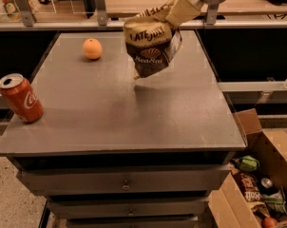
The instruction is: Move brown chip bag near orange
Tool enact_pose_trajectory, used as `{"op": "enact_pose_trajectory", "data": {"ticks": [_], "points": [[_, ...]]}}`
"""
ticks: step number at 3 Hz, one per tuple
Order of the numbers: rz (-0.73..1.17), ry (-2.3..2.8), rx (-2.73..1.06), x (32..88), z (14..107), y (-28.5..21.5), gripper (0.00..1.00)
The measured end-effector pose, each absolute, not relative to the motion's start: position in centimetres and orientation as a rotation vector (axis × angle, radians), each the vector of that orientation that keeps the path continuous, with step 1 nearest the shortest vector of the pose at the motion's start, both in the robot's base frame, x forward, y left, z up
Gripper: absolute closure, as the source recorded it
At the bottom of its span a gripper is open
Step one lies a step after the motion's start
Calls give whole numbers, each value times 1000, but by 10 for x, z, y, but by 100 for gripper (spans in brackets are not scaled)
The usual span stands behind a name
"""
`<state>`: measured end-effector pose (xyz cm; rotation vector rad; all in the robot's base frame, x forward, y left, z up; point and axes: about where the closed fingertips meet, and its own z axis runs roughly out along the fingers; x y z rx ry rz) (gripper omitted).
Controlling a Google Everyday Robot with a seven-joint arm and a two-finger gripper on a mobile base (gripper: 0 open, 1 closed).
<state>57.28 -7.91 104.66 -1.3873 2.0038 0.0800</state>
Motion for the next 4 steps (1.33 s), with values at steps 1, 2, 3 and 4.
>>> {"op": "enact_pose_trajectory", "data": {"ticks": [1, 2, 3, 4], "points": [[67, 1927, -1371, 596, 1081, -70, 100], [63, 1874, -1357, 615, 1103, -60, 100], [54, 1796, -1338, 632, 1118, -51, 100], [12, 1691, -1302, 643, 1126, -49, 100]]}}
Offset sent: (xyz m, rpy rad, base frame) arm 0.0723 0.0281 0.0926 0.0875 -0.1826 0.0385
